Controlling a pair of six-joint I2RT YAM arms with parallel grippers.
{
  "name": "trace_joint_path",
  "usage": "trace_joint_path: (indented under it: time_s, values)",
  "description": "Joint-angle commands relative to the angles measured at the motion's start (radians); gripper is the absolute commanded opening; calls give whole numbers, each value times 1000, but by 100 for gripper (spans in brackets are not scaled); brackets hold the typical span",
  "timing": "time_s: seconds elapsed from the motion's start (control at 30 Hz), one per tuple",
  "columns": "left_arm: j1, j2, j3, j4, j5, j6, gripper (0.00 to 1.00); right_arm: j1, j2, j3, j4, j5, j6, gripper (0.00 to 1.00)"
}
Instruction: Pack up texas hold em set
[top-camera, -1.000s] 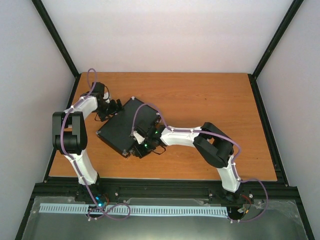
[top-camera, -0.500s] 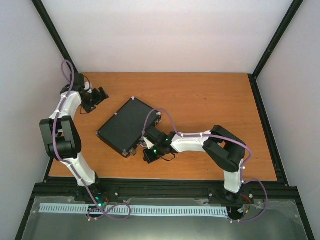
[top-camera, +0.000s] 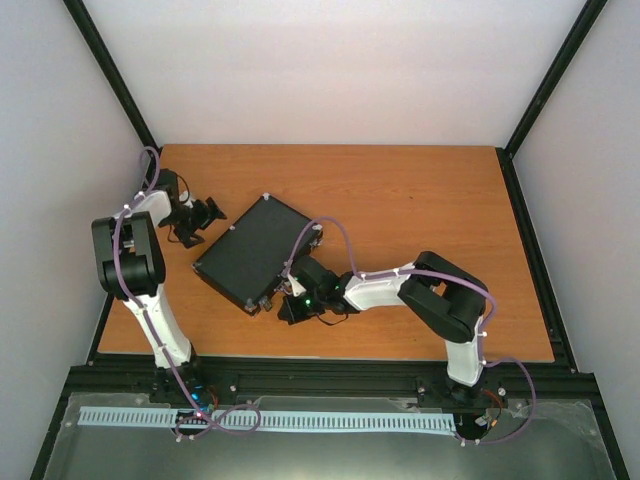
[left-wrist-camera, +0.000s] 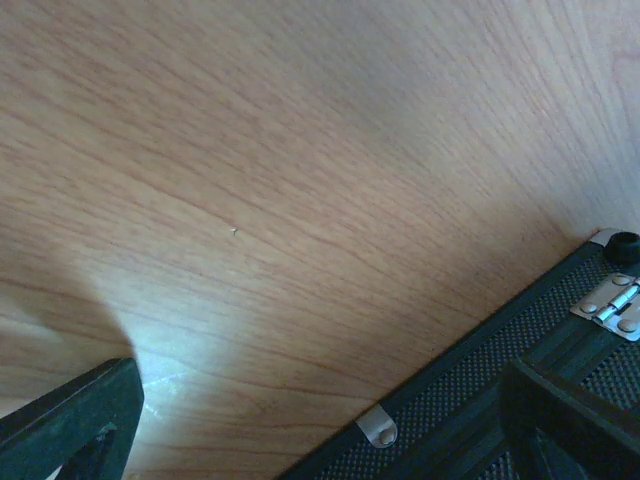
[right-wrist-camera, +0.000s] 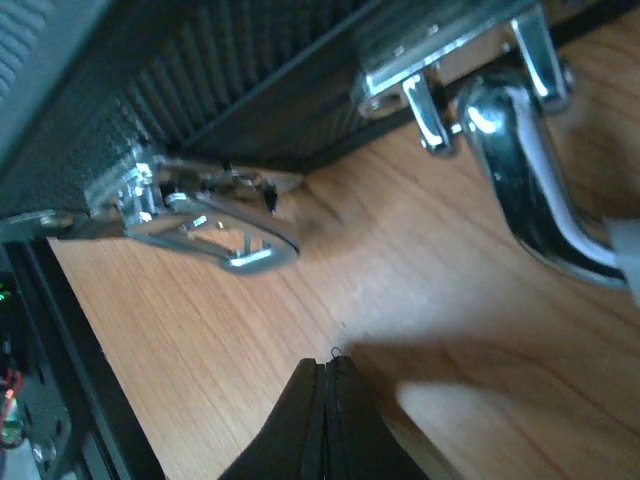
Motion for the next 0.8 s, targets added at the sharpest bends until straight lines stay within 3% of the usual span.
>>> trace_joint_path:
  time_s: [0.0, 0.3, 0.77]
  values:
    - [0, 14, 1, 30, 31, -16, 100, 10, 54, -32, 162, 25, 103, 3]
    - [0, 52, -18, 46, 50, -22, 100, 10, 115, -43, 249, 85, 206, 3]
    - [-36, 49, -94, 68, 52, -30, 100, 10, 193, 74, 165, 102, 192, 3]
